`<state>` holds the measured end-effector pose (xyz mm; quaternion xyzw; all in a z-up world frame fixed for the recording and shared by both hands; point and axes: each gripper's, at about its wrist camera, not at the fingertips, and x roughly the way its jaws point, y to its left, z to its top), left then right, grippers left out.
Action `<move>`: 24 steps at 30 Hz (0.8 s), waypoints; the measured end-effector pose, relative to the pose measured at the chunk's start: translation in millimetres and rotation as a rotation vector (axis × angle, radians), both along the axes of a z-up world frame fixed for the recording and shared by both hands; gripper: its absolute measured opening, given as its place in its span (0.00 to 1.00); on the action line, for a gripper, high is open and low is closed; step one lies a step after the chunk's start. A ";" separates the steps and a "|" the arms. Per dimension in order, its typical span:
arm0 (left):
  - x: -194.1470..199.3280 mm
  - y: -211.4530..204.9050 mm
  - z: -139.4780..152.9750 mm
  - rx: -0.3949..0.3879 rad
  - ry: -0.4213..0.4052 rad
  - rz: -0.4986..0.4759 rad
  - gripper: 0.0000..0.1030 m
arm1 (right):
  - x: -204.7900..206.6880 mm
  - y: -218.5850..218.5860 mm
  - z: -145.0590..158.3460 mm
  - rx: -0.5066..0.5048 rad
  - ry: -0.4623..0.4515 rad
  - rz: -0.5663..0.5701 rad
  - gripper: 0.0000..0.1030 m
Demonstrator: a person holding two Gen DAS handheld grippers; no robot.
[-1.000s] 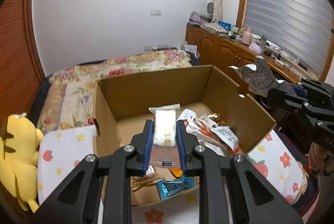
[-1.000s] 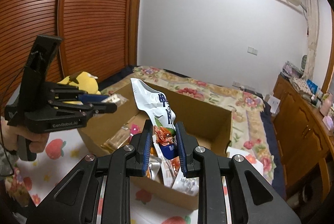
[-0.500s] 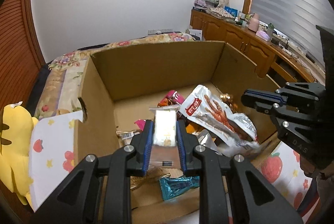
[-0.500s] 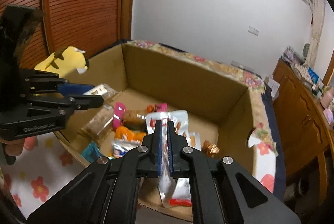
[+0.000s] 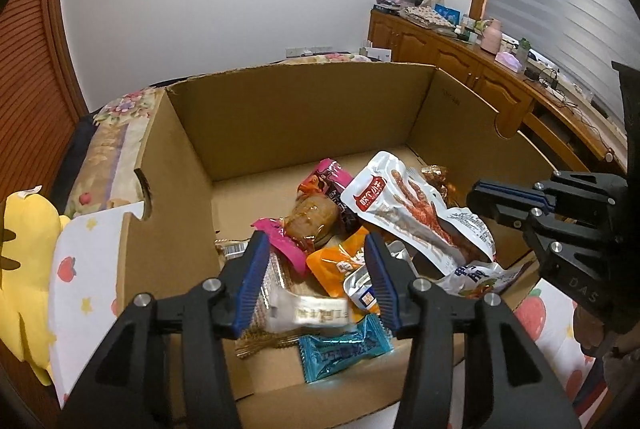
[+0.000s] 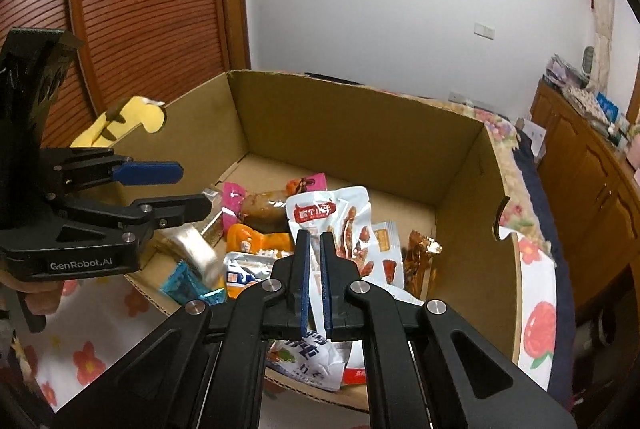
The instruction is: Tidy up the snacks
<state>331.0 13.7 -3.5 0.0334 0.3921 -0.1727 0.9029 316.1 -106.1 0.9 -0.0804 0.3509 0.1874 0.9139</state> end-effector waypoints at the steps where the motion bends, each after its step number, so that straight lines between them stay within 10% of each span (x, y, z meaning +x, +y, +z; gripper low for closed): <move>1: -1.0 -0.2 0.5 0.003 -0.004 0.002 0.49 | -0.7 -0.7 0.1 0.007 -0.001 -0.003 0.02; 24: -103.4 12.3 95.9 0.024 -0.173 0.054 0.49 | -87.0 -30.4 80.2 0.100 -0.118 -0.066 0.06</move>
